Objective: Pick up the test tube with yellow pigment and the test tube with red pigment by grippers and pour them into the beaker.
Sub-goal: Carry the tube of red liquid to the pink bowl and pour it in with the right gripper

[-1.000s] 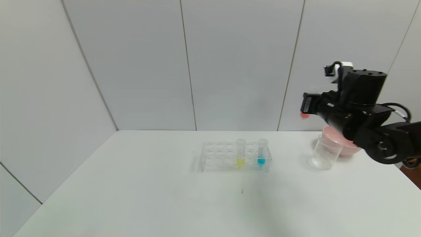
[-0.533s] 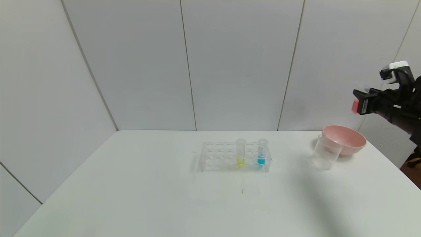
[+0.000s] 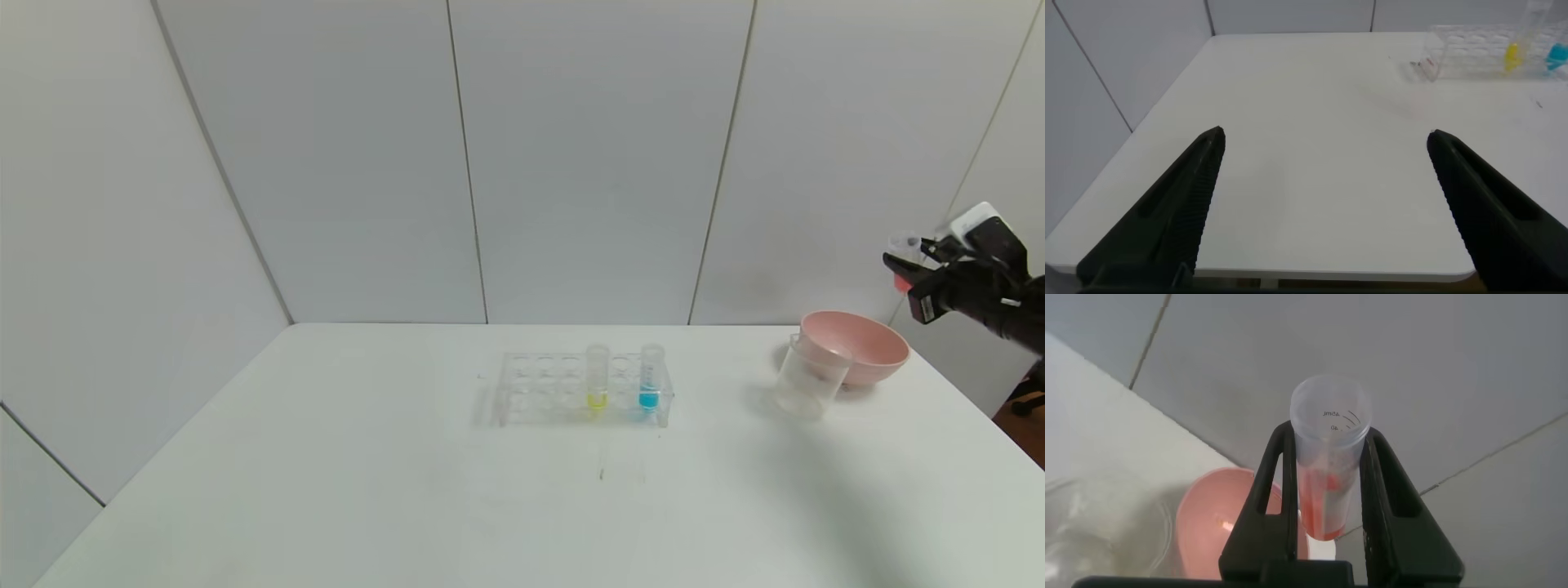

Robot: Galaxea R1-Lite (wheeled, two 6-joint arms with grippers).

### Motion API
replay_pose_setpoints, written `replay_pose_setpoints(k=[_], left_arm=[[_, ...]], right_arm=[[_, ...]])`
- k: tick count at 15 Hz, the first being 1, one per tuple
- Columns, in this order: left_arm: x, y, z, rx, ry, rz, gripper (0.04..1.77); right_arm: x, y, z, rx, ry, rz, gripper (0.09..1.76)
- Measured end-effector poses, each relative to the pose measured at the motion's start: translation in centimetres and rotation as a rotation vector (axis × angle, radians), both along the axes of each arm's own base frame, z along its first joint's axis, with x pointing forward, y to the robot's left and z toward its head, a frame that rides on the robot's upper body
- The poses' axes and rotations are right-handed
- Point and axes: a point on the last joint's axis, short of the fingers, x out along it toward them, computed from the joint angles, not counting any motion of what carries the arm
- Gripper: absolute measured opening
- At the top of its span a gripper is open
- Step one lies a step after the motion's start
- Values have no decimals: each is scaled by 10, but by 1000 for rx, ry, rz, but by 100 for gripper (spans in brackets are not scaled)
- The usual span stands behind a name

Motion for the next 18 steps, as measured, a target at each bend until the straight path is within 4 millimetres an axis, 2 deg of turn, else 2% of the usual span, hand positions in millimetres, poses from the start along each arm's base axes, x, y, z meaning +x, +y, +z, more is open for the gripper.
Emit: replay_pose_setpoints(k=[3, 10, 14, 18], left_arm=[[0, 0, 0, 0, 0, 0, 176], [0, 0, 0, 0, 0, 0, 176], [0, 0, 0, 0, 0, 0, 176], [0, 0, 0, 0, 0, 0, 176]], right_arm=[[-3, -5, -17, -195, 20, 48, 51], [4, -4, -38, -405, 32, 70, 51], [10, -3, -40, -555, 17, 16, 51], [9, 5, -44, -605, -11, 9, 51]])
